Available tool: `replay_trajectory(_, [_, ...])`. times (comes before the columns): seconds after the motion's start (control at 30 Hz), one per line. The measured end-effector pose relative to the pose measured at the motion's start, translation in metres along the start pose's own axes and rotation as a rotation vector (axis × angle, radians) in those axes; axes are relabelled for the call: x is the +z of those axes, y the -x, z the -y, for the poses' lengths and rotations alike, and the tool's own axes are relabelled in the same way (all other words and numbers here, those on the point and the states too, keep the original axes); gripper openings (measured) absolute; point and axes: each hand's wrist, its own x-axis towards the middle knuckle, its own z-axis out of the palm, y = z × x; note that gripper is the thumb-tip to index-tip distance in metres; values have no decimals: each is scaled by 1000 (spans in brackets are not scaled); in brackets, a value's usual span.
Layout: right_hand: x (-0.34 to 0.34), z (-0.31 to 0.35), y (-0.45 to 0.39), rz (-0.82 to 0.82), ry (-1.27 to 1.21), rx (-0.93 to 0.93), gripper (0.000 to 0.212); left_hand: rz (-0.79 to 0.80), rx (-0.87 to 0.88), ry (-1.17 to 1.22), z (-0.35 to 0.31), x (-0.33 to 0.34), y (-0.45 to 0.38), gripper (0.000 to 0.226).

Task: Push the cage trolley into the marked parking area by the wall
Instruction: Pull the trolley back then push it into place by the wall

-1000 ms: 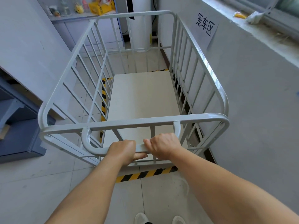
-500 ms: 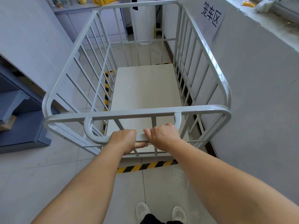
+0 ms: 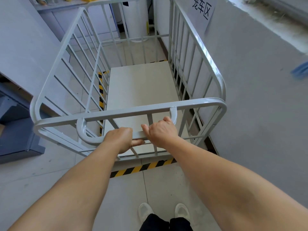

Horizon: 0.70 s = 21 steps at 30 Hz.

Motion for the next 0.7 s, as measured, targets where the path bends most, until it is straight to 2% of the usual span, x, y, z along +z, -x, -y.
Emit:
replay_trajectory(0.07, [-1, -2, 1, 3, 8, 7, 30, 3, 2, -5, -3, -1, -1, 52])
replay_trajectory(0.17, [-3, -10, 3, 16, -3, 65, 47, 5, 14, 3, -13, -2, -2, 53])
replay_trajectory(0.3, [-7, -29, 10, 12, 11, 69, 44, 2, 35, 9, -31, -3, -7, 53])
replay_trajectory(0.47, [-8, -50, 15, 36, 20, 100, 57, 18, 40, 26, -51, -4, -12, 58])
replay_trajectory(0.53, [-8, -58, 18, 26, 30, 74, 51, 28, 41, 33, -59, -5, -13, 56])
replay_trajectory(0.63, [-11, -68, 23, 35, 28, 17, 30, 40, 37, 41, -68, -6, -13, 57])
replay_trajectory(0.7, [-12, -72, 24, 34, 13, 9, 29, 39, 41, 36, -73, -6, -13, 58])
